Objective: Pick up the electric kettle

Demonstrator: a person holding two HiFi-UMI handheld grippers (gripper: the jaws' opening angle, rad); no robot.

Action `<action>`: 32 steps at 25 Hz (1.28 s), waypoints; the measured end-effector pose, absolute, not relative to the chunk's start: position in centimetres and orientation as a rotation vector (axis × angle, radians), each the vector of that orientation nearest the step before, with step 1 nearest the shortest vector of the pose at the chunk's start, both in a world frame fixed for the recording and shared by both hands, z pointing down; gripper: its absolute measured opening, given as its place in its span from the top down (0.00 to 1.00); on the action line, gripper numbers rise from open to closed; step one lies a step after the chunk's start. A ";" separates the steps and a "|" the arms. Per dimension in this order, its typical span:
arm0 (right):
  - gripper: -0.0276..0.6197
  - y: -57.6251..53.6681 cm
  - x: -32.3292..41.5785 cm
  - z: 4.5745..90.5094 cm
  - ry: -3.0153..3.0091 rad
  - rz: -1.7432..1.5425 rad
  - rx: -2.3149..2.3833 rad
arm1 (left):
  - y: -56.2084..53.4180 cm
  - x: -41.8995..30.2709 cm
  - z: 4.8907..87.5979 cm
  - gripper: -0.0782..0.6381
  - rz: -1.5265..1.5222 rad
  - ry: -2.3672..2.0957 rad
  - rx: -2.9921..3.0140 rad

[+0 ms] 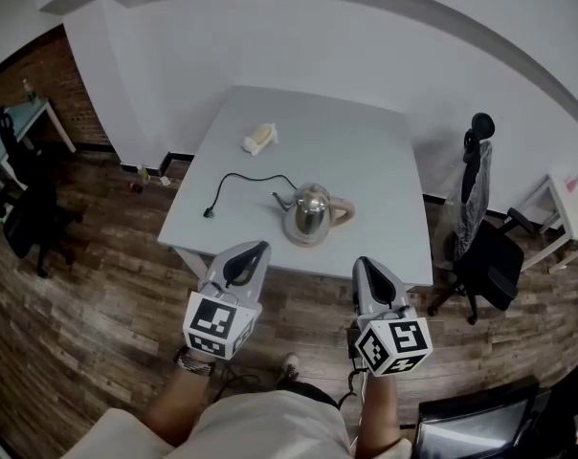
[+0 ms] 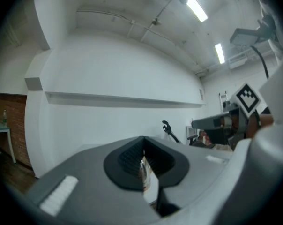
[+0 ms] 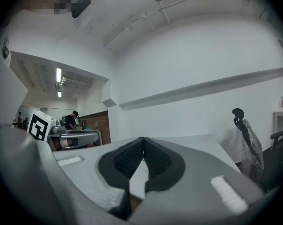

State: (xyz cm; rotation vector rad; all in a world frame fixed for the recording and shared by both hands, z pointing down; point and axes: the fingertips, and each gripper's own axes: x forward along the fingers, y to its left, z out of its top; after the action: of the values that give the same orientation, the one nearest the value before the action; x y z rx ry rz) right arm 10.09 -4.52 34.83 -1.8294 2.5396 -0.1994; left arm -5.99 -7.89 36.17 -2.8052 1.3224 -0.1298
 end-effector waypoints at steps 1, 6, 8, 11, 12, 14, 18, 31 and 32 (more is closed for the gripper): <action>0.95 -4.9 10.4 34.9 2.541 -0.205 -1.829 | -8.2 -5.9 36.3 0.88 -0.133 1.330 -2.805; 0.95 -6.8 11.9 35.5 2.542 -0.222 -1.835 | -9.8 -4.9 36.6 0.88 -0.150 1.350 -2.803; 0.95 -7.6 12.7 35.6 2.536 -0.230 -1.839 | -10.4 -4.5 36.8 0.88 -0.153 1.359 -2.800; 0.95 -8.6 13.6 35.8 2.544 -0.234 -1.835 | -11.4 -4.0 36.9 0.88 -0.149 1.382 -2.793; 0.95 -8.9 13.9 35.9 2.547 -0.234 -1.833 | -11.8 -3.8 37.0 0.88 -0.148 1.390 -2.789; 0.95 -9.5 14.5 36.2 2.551 -0.235 -1.835 | -12.5 -3.4 37.2 0.88 -0.147 1.404 -2.782; 0.95 -10.8 15.7 36.5 2.558 -0.236 -1.842 | -13.7 -2.5 37.3 0.88 -0.147 1.423 -2.767; 0.93 -13.9 17.8 38.1 2.597 -0.279 -1.818 | -16.2 -1.2 38.6 0.85 -0.183 1.489 -2.740; 0.92 -14.1 17.7 38.2 2.601 -0.283 -1.816 | -16.3 -1.3 38.6 0.84 -0.185 1.493 -2.739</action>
State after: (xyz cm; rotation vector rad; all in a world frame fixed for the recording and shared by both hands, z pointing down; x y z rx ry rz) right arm 17.75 -14.14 38.23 -1.8164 2.6006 -0.2834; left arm -1.26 -16.33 38.59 -2.7388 1.4925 -0.1854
